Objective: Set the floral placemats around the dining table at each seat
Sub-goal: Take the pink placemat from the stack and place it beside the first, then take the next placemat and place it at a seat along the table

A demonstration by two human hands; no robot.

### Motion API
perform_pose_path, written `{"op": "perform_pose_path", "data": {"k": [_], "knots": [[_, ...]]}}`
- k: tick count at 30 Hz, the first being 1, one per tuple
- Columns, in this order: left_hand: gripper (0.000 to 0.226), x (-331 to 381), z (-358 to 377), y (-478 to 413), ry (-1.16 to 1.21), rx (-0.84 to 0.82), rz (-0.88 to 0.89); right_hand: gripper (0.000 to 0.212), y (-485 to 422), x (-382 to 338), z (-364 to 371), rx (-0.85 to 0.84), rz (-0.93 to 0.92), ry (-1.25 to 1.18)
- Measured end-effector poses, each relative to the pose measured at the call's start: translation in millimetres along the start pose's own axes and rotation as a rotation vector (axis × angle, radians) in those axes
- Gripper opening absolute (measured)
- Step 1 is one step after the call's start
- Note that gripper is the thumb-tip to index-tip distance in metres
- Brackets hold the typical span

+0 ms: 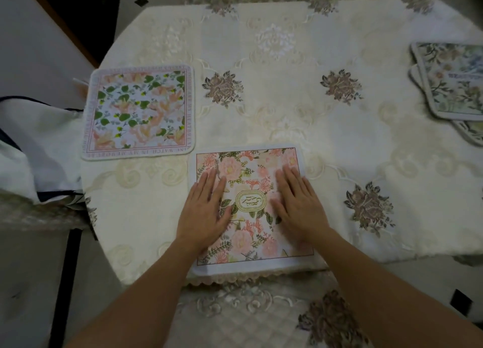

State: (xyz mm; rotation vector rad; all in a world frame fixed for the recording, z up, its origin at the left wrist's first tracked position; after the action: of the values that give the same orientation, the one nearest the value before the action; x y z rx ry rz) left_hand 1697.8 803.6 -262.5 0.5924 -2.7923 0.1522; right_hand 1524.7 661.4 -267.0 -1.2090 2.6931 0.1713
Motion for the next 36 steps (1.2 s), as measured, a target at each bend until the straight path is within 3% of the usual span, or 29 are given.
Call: {"op": "perform_pose_path", "data": {"k": [5,12,17,23,36], "knots": [[0.075,1,-29,-12,0.107,-0.078,-0.082,0.066,-11,-13,-33,-0.008,0.03,-0.04],[0.073,19,-120,-37,0.048,0.147,-0.063,0.057,-31,-36,-121,0.153,0.017,-0.04],[0.078,46,-183,-52,0.018,0.199,0.013,0.05,-44,-55,-190,0.348,-0.029,-0.004],[0.065,74,-244,-54,-0.151,0.394,0.084,0.049,-45,-83,-251,0.508,-0.092,0.021],[0.063,104,-249,-50,-0.223,0.421,0.072,0.05,-22,-72,-265,0.523,-0.095,0.066]]}}
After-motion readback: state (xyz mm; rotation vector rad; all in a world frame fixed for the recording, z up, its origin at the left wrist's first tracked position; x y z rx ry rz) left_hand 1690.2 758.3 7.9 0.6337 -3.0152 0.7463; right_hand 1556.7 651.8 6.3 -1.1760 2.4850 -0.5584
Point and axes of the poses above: each hand's wrist, its own y-axis away from the middle knuckle, its own z-axis out of the palm, x = y × z, the point moved 8 cm from there along -y, towards the middle knuckle, and after that the axes turned 10 degrees about x, right-handed, at the moved point
